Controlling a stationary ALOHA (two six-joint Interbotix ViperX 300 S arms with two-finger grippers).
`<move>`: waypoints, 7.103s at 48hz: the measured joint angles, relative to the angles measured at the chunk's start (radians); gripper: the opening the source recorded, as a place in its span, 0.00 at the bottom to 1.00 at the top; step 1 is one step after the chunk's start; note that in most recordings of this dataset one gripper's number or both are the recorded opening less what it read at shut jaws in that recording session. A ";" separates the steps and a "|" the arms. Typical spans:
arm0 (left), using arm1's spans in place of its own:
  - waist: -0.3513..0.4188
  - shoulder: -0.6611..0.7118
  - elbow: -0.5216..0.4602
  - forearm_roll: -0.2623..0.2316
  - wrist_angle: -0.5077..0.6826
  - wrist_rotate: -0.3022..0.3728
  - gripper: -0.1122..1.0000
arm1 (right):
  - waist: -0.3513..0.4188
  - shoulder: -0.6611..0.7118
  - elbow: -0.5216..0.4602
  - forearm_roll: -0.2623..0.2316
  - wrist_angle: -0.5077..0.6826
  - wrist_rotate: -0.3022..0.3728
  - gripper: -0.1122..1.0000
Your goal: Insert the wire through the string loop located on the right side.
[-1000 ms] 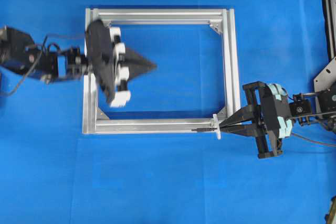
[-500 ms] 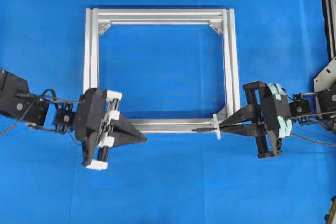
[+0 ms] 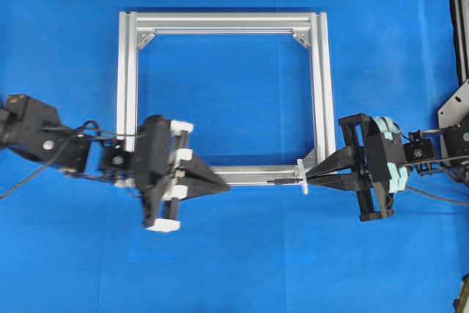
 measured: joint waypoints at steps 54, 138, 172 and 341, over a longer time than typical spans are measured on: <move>0.052 0.149 -0.342 0.005 0.245 0.006 0.45 | 0.000 0.000 -0.002 0.000 -0.002 0.000 0.07; 0.044 0.249 -0.360 0.005 0.242 -0.005 0.91 | 0.000 0.012 -0.014 0.000 0.000 0.000 0.07; 0.049 0.249 -0.362 0.005 0.247 -0.005 0.17 | 0.002 0.012 -0.014 -0.002 0.014 0.000 0.07; -0.029 -0.402 0.459 0.005 0.267 -0.066 0.88 | 0.000 -0.051 -0.011 0.011 0.164 0.008 0.77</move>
